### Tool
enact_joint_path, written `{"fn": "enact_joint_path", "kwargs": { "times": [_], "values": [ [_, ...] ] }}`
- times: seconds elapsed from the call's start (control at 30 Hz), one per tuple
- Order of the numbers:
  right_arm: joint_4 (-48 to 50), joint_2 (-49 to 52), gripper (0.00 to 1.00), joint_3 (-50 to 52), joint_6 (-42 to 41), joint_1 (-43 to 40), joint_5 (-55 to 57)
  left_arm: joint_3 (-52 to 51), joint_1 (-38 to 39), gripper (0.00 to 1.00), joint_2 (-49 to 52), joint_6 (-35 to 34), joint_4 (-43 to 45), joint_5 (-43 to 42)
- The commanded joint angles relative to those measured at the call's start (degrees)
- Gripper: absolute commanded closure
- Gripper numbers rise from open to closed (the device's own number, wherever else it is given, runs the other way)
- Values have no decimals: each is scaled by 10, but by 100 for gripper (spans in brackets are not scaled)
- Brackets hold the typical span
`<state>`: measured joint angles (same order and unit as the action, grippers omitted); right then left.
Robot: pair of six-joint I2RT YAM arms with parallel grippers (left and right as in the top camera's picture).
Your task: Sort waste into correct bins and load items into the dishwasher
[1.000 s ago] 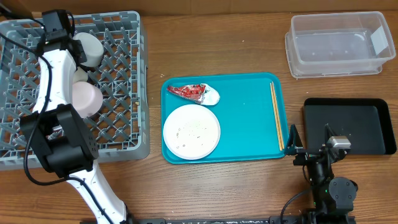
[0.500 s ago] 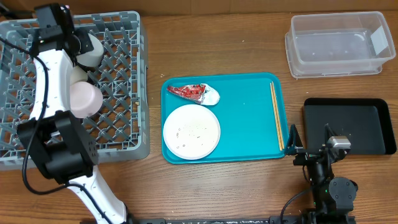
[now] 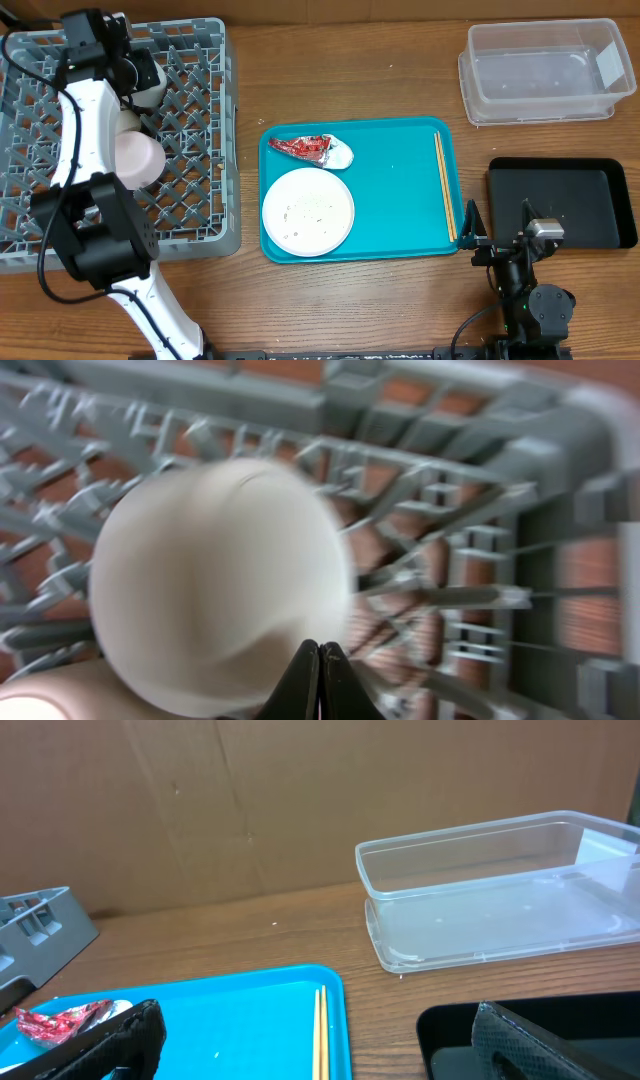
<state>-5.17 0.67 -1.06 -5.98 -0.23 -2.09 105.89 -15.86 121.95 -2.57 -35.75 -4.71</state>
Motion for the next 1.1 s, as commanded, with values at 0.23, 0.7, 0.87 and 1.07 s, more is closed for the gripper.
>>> {"fn": "enact_joint_path", "kwargs": {
  "times": [0.23, 0.7, 0.87, 1.07],
  "values": [
    [3, -5, 0, 6, -2, 2, 5, 0, -10, 96, 10, -13, -5, 163],
    [3, -5, 0, 6, -2, 2, 5, 7, -24, 96, -104, -80, -3, 143],
    [3, -5, 0, 6, -2, 2, 5, 7, -23, 96, -107, -79, 0, -10],
    [3, -5, 0, 6, -2, 2, 5, 7, -12, 96, -62, -78, 1, -38]
  ]
}}
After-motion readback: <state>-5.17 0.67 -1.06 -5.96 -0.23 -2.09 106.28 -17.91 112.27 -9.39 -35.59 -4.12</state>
